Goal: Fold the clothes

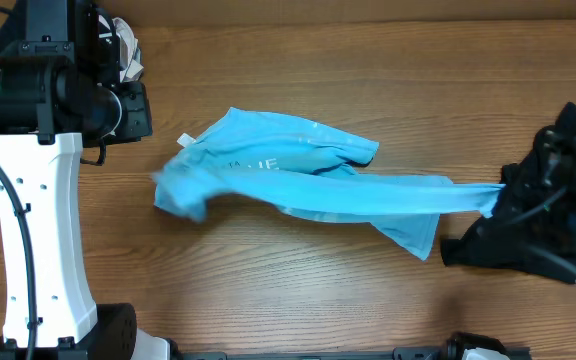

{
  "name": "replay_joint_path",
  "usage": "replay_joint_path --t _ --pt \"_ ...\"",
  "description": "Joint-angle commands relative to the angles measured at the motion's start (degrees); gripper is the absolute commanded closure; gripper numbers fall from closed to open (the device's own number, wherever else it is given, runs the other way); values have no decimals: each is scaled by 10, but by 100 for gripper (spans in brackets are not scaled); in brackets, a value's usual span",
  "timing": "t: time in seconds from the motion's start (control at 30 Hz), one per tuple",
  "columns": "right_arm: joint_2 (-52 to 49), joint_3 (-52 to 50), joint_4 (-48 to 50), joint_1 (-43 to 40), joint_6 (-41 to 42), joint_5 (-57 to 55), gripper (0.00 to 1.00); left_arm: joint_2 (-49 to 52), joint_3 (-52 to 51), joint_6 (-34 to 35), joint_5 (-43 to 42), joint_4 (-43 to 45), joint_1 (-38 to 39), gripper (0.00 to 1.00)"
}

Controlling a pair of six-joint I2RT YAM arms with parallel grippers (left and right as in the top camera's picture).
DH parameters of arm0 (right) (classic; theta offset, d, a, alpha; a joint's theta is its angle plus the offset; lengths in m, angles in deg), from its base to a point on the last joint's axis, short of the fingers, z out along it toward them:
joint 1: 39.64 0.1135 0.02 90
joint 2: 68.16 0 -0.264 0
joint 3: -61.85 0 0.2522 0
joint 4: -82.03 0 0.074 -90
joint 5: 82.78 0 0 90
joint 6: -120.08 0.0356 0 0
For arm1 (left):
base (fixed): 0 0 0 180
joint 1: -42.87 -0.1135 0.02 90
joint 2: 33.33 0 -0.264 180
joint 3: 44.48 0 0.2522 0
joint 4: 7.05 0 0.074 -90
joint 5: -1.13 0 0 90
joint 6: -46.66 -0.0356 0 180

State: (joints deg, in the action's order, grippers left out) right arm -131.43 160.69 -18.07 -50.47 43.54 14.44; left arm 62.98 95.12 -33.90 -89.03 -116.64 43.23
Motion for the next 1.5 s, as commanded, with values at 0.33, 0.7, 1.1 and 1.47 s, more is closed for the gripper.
replay_joint_path --t 0.33,0.7,1.1,1.47 --pt "-72 4 21 -17 -20 0 96 18 -149 -73 -77 64 34 81" --pt "-133 4 32 -17 -35 17 96 19 -389 -132 -87 189 172 55" --pt "-133 4 27 -17 -39 17 96 19 -602 -169 -21 394 298 50" --pt "-133 4 26 -17 -39 17 96 19 -687 -171 36 503 301 47"
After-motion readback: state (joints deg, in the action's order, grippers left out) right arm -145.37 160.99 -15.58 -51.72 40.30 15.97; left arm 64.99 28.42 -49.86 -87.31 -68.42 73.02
